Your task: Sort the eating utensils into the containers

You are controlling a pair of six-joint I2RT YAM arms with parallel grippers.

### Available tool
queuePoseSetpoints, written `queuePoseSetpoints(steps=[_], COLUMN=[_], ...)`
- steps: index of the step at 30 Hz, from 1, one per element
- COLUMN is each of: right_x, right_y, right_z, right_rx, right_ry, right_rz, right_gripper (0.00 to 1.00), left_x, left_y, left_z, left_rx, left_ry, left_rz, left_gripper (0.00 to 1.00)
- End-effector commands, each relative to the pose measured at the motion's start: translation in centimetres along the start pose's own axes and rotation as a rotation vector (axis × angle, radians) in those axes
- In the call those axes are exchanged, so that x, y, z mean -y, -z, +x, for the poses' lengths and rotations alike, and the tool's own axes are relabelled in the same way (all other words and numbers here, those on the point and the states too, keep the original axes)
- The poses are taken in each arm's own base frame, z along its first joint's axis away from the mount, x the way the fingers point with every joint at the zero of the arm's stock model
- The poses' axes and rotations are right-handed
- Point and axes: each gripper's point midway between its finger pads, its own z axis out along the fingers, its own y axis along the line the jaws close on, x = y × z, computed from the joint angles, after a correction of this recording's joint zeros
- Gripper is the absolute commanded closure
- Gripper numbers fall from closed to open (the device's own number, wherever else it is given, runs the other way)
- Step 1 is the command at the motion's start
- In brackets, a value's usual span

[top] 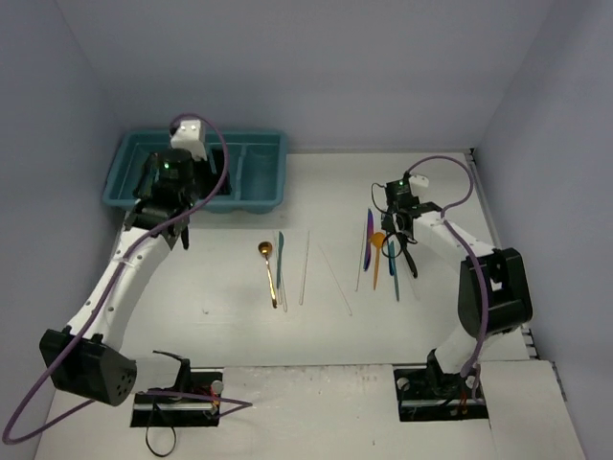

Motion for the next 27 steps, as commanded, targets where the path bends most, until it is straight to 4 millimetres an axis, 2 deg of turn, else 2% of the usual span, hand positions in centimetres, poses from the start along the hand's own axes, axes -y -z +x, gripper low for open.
queuePoseSetpoints(steps=[1, 2, 5, 11, 17, 27], right_x=[-0.6, -0.6, -1.0, -1.9, -2.2, -1.8], right_y=[-2.3, -3.0, -3.9, -4.9, -6.2, -7.9], right_z=[-2.6, -2.6, -2.6, -2.7, -2.0, 1.2], right_rx=[0.029, 0.025, 0.006, -0.007, -0.036, -0.119], right_ry=[-0.012, -0.007, 0.005, 0.050, 0.087, 0.130], right_rz=[-0.023, -0.022, -0.042, -0.069, -0.075, -0.074], right_gripper=[0.75, 0.77, 0.78, 0.76, 0.74, 0.74], left_x=[3.0, 3.8, 4.5, 4.0, 4.3, 4.8], left_y=[1.8, 2.3, 3.5, 4.4, 4.5, 4.5], left_z=[7.5, 8.7, 12.0, 14.9, 15.0, 15.6], left_rx=[-0.161, -0.181, -0.241, -0.292, -0.297, -0.323], left_ry=[-0.013, -0.038, -0.057, -0.071, -0.079, -0.062], left_rz=[0.114, 0.140, 0.193, 0.201, 0.219, 0.243], left_gripper=[0.30, 0.30, 0.30, 0.30, 0.30, 0.30])
